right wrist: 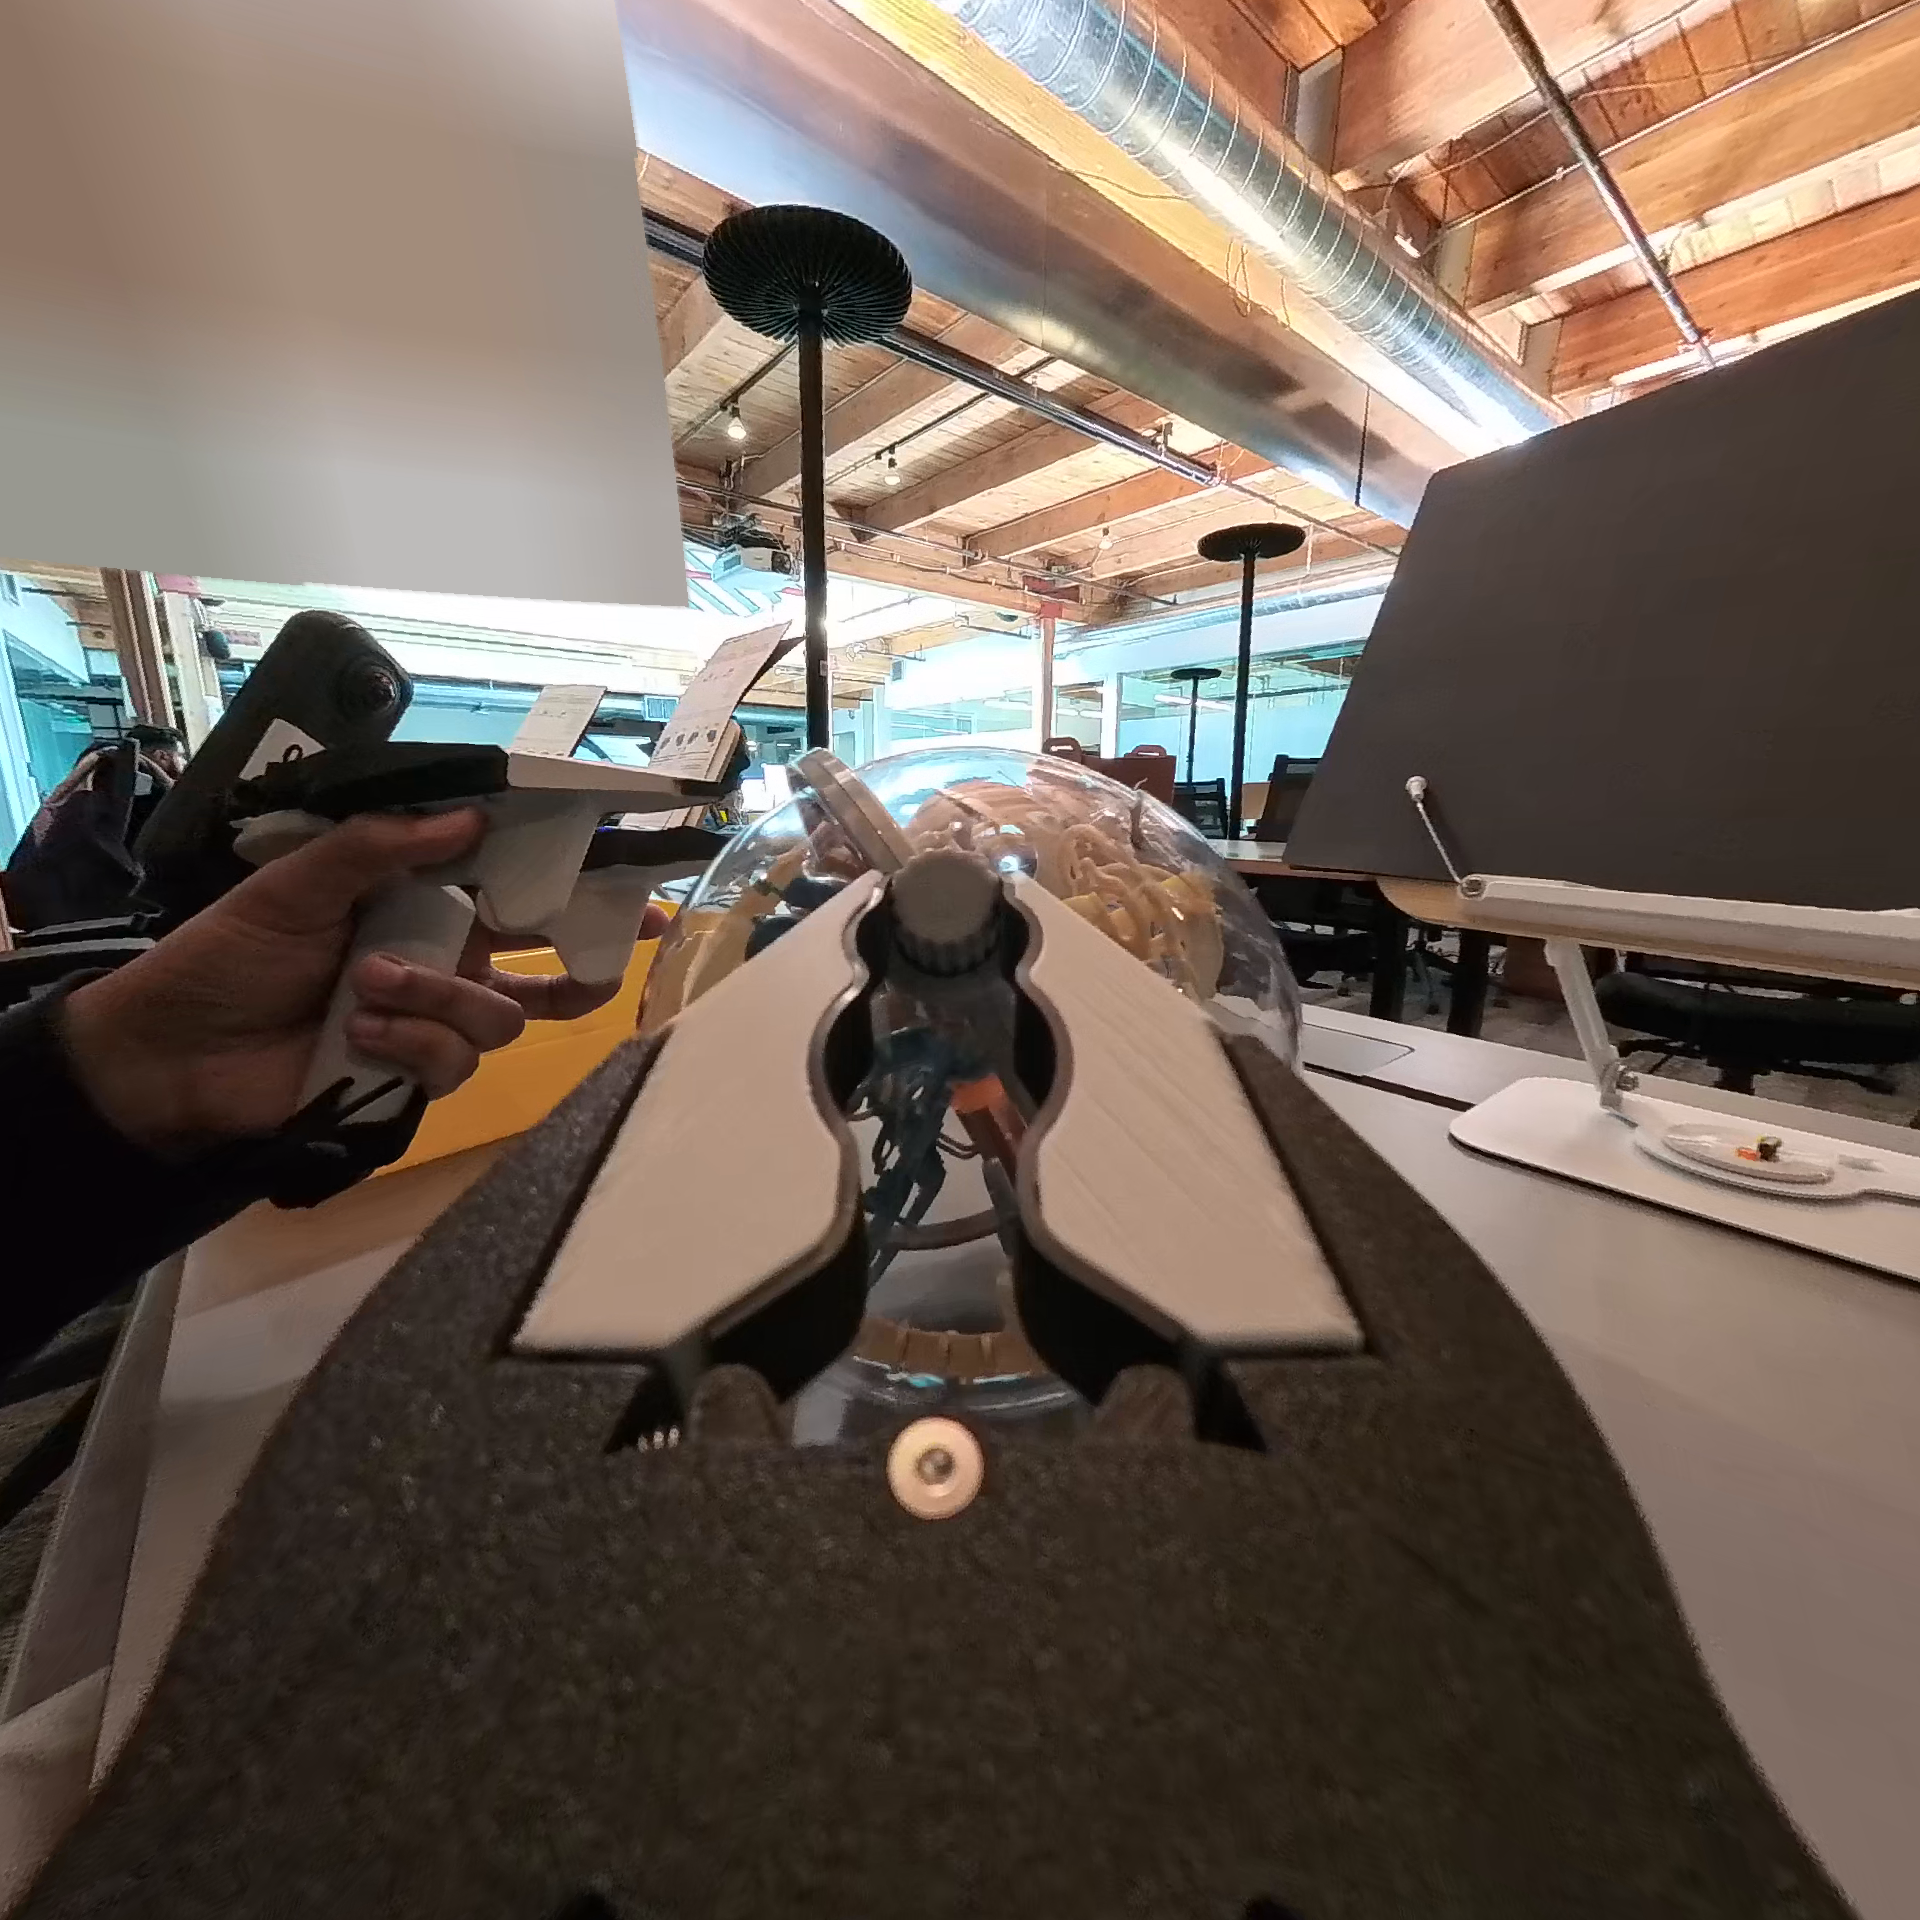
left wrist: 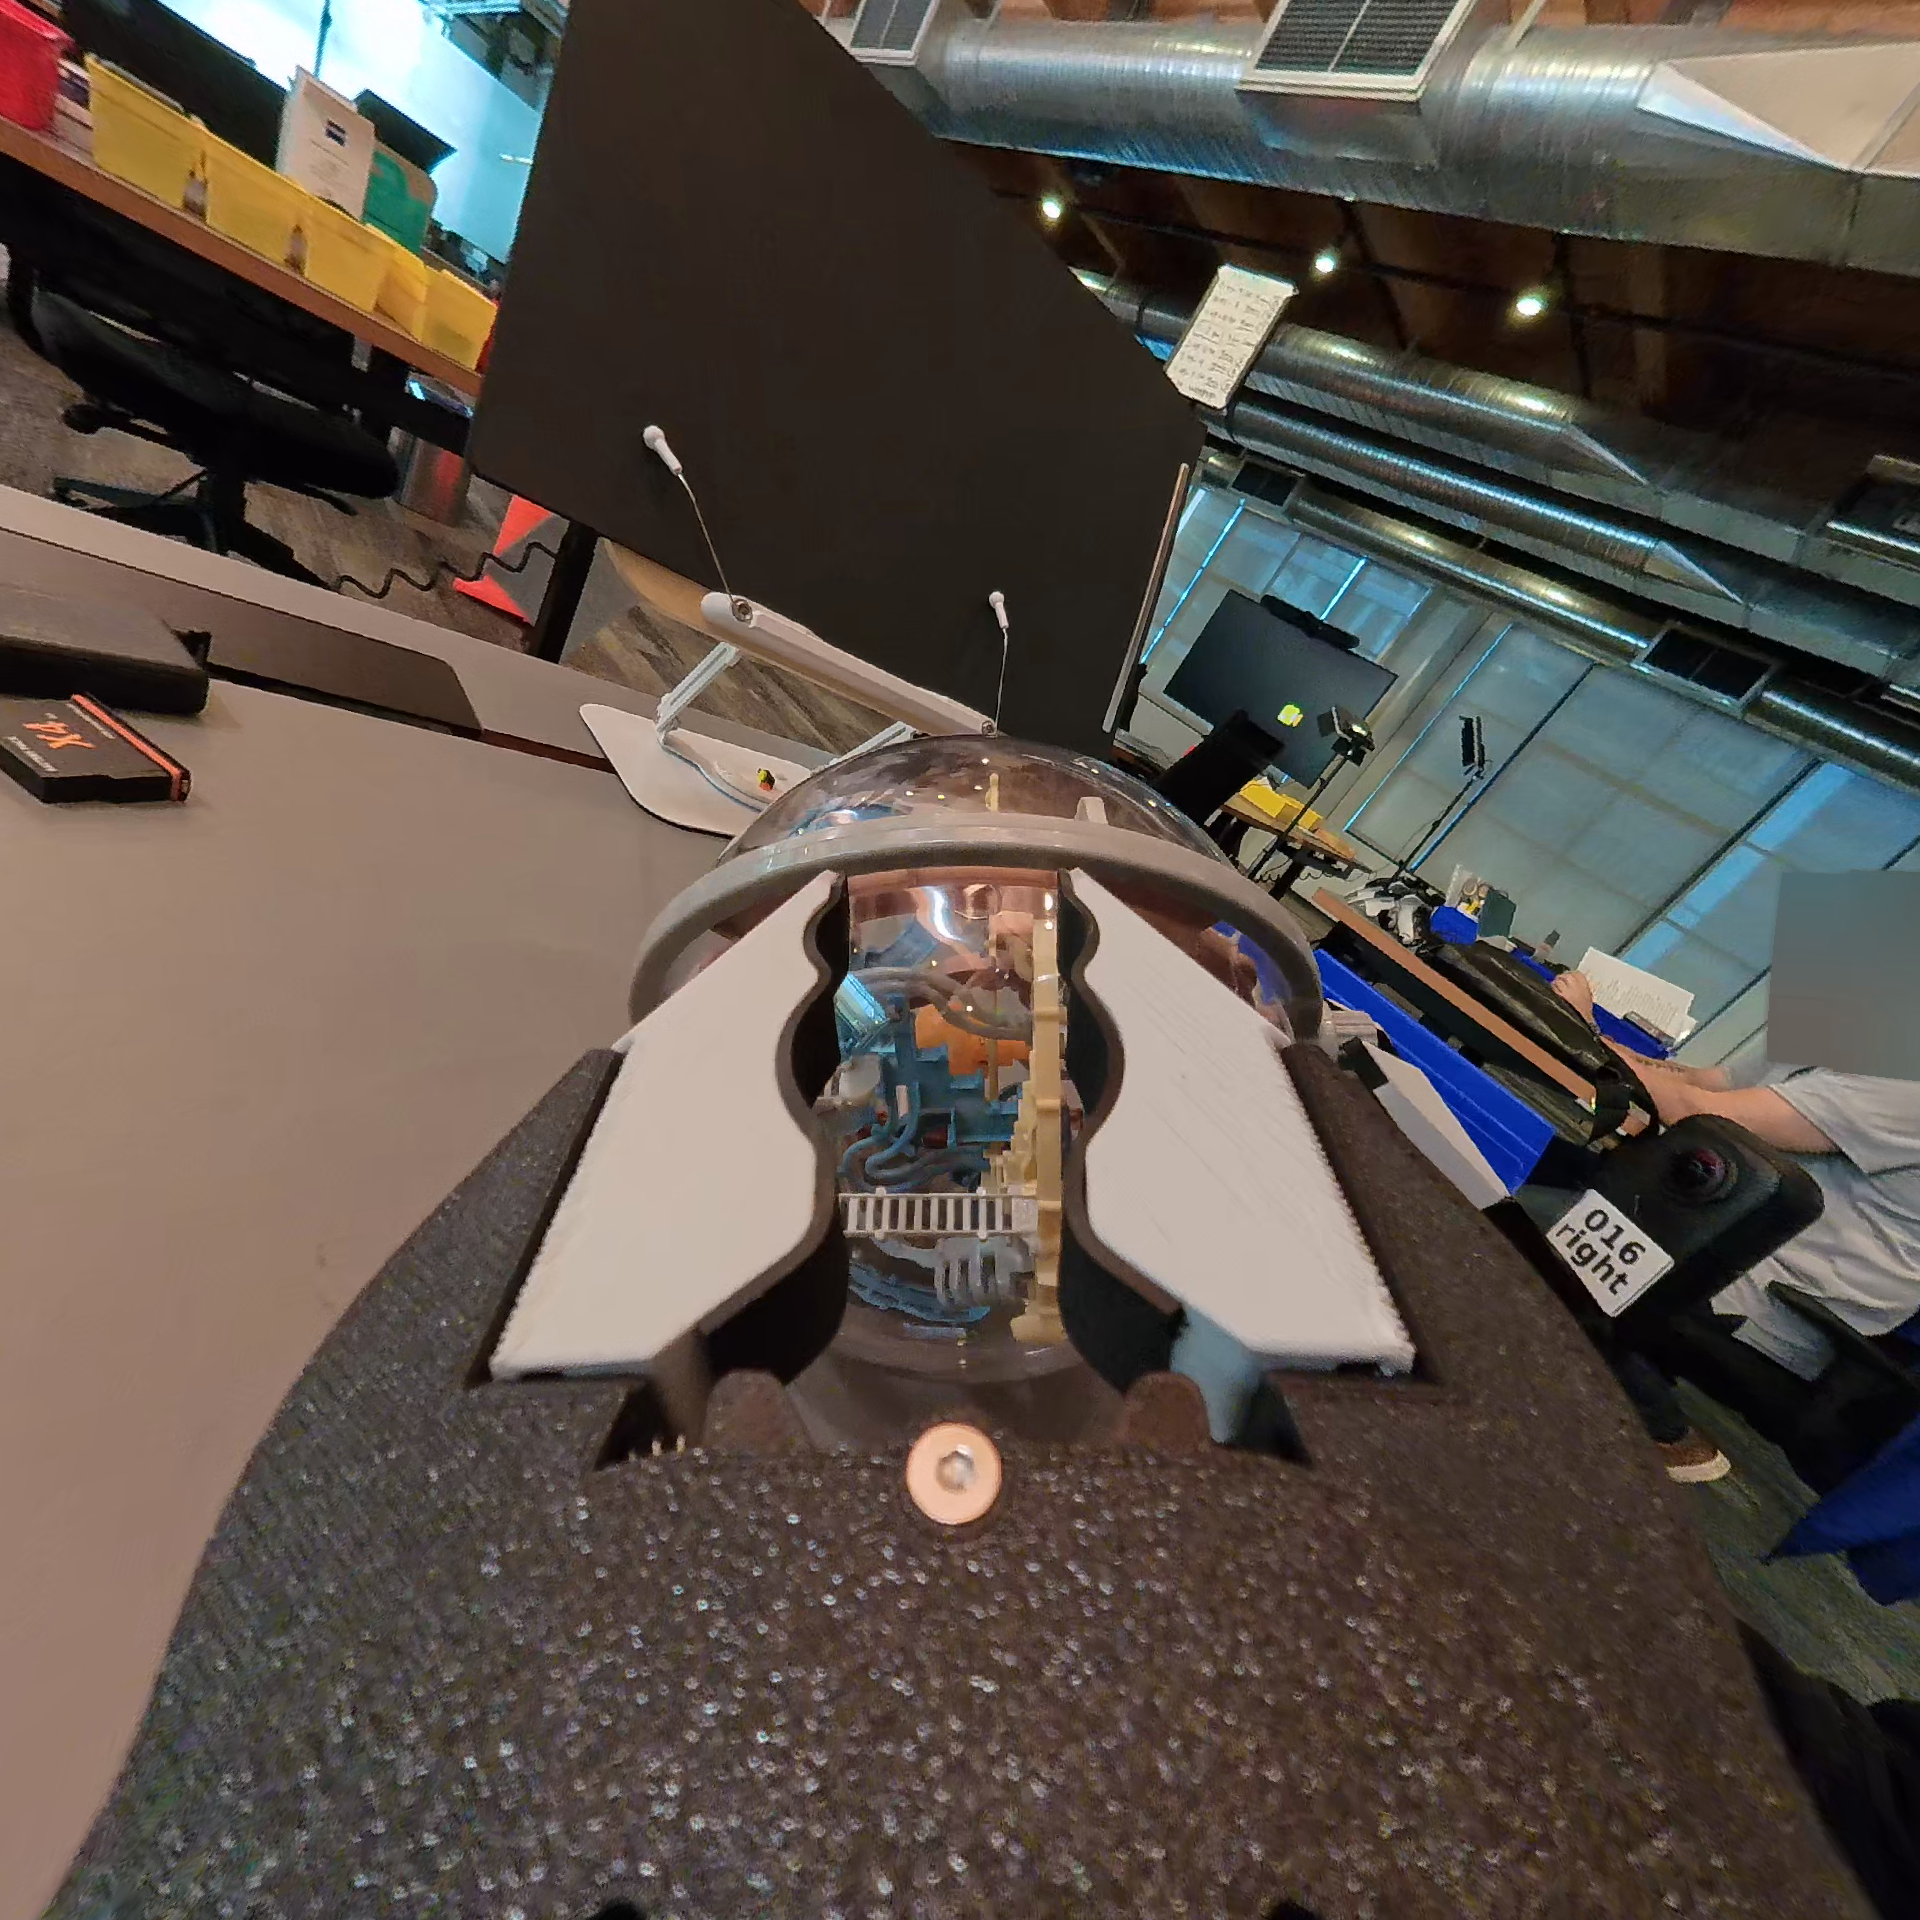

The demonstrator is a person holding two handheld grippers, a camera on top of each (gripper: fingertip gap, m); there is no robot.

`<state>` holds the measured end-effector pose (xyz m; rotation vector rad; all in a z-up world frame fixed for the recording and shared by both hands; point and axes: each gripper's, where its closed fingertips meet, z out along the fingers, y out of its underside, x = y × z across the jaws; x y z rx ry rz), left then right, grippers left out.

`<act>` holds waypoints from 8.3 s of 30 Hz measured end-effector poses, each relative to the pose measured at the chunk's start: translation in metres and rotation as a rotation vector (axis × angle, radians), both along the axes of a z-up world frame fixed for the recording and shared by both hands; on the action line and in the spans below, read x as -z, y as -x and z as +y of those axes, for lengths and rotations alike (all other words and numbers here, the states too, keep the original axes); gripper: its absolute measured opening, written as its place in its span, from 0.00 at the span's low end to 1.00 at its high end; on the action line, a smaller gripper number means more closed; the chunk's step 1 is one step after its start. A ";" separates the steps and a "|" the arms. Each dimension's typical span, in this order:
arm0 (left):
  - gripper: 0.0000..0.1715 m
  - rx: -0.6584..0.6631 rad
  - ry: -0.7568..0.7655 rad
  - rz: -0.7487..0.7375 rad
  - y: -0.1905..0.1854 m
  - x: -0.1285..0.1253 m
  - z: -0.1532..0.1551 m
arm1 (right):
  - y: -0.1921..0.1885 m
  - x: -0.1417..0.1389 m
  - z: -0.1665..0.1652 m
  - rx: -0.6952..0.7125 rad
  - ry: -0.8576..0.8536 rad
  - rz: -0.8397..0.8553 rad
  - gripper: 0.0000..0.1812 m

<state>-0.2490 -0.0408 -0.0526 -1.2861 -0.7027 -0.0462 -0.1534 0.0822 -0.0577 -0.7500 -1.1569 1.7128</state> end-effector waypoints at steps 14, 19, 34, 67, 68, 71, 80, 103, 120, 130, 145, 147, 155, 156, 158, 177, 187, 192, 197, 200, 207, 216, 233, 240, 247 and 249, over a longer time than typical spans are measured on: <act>0.21 0.008 0.005 -0.001 -0.001 0.000 0.001 | 0.000 0.000 0.001 0.010 0.002 0.004 0.10; 0.21 0.011 0.005 -0.003 -0.002 0.000 0.002 | 0.000 0.000 0.002 0.013 0.003 0.005 0.10; 0.21 0.015 0.006 -0.005 -0.002 0.001 0.003 | 0.001 0.000 0.003 0.021 0.005 0.009 0.10; 0.22 0.068 0.053 0.028 -0.015 0.002 0.013 | -0.003 -0.001 -0.010 0.009 -0.059 0.046 0.10; 0.22 0.070 0.062 0.035 -0.017 0.002 0.014 | -0.004 -0.001 -0.011 0.003 -0.061 0.048 0.10; 0.22 0.065 0.083 0.052 -0.018 0.003 0.015 | -0.006 -0.001 -0.016 -0.013 -0.076 0.058 0.10; 0.22 0.074 0.058 0.028 -0.017 0.001 0.012 | -0.008 0.001 -0.025 -0.059 -0.087 0.061 0.10; 0.26 0.115 0.107 0.112 -0.032 -0.006 0.016 | 0.005 0.011 -0.010 0.048 -0.108 -0.032 0.10; 0.29 0.064 0.179 0.151 -0.036 -0.006 0.020 | -0.010 0.016 -0.048 0.045 -0.350 0.095 0.10; 0.33 0.099 0.242 0.260 -0.054 -0.008 0.030 | -0.001 0.012 -0.027 0.062 -0.218 0.010 0.09; 0.33 0.133 0.281 0.203 -0.069 -0.007 0.036 | -0.013 0.020 -0.064 0.129 -0.506 0.158 0.10; 0.33 0.112 0.288 0.202 -0.067 -0.006 0.036 | -0.015 0.023 -0.074 0.145 -0.581 0.194 0.10; 0.21 -0.001 0.388 0.237 -0.053 0.003 0.031 | -0.015 0.039 -0.100 0.289 -0.883 0.297 0.10; 0.19 -0.004 0.393 0.239 -0.051 0.005 0.030 | -0.014 0.042 -0.103 0.303 -0.917 0.302 0.10; 0.18 0.002 0.398 0.228 -0.050 0.008 0.030 | -0.011 0.047 -0.105 0.318 -0.961 0.299 0.10; 0.00 0.096 0.130 0.062 -0.040 0.004 0.031 | -0.008 0.037 -0.085 0.144 -0.612 0.146 0.11; 0.00 0.140 0.123 0.137 -0.060 0.004 0.048 | 0.003 0.019 -0.038 0.145 -0.301 0.030 0.10; 0.01 0.132 0.190 0.184 -0.063 0.011 0.053 | 0.008 0.014 -0.008 -0.011 0.041 -0.114 0.09; 0.01 0.121 0.214 0.198 -0.063 0.015 0.055 | 0.013 0.014 0.017 -0.084 0.281 -0.188 0.09; 0.02 0.115 0.215 0.200 -0.061 0.014 0.054 | 0.015 0.015 0.027 -0.114 0.384 -0.211 0.09; 0.02 0.105 0.221 0.188 -0.057 0.018 0.053 | 0.014 0.013 0.028 0.006 0.237 -0.130 0.09; 0.02 0.104 0.229 0.186 -0.056 0.020 0.052 | 0.011 0.009 0.007 0.043 -0.040 -0.001 0.08; 0.02 0.083 0.222 0.173 -0.049 0.019 0.048 | 0.013 0.014 0.034 -0.095 0.375 -0.181 0.07; 0.02 0.082 0.225 0.166 -0.047 0.022 0.048 | 0.015 0.018 0.033 -0.019 0.280 -0.173 0.00; 0.03 0.081 0.222 0.164 -0.046 0.021 0.047 | 0.002 0.005 0.006 -0.009 0.107 -0.022 0.00; 0.03 0.078 0.215 0.167 -0.046 0.019 0.046 | -0.002 0.003 -0.003 -0.096 0.142 -0.024 0.08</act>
